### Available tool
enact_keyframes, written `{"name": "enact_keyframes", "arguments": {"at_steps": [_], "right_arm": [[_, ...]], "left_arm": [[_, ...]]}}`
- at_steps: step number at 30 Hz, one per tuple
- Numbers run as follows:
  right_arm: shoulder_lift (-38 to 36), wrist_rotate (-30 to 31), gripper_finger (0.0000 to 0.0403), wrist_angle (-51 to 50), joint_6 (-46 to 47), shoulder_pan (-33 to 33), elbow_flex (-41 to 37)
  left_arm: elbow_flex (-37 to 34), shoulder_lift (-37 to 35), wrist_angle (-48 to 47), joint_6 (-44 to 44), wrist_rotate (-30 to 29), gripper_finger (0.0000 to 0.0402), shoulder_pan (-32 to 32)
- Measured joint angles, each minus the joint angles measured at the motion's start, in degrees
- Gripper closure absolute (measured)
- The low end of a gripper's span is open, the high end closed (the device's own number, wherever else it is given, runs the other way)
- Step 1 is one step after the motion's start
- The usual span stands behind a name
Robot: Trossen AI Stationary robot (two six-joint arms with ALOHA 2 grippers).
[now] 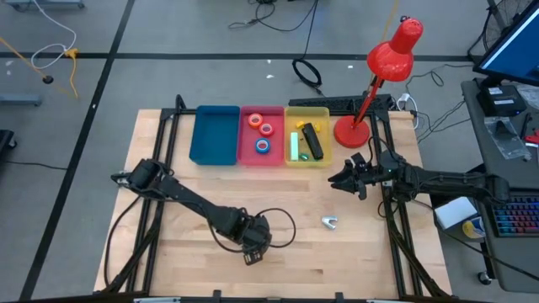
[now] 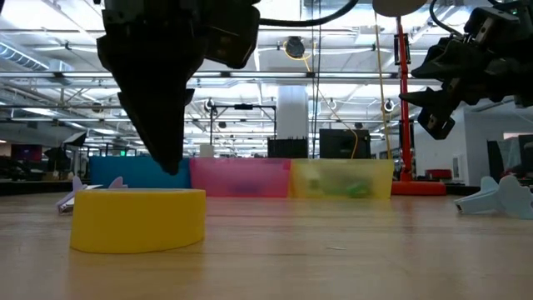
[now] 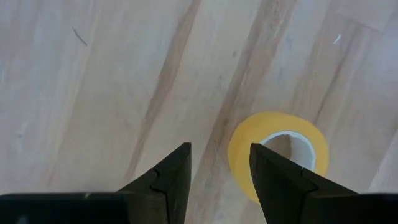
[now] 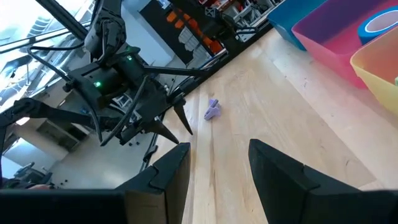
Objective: Pick and place Stapler, Stapler remover, tape
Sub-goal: Put the yellow tape into the red bin
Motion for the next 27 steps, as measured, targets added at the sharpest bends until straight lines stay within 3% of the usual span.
{"name": "enact_keyframes", "arguments": {"at_steps": [14, 27], "right_arm": [[0.0, 0.0, 0.0248, 0.0, -0.4, 0.0, 0.0], [0.0, 0.0, 0.0248, 0.0, -0.4, 0.0, 0.0]], "left_arm": [[0.0, 0.0, 0.0, -1.1, 2.6, 0.0238, -0.7], [0.0, 0.4, 0.3, -0.8, 3.6, 0.0173, -0.8]]}}
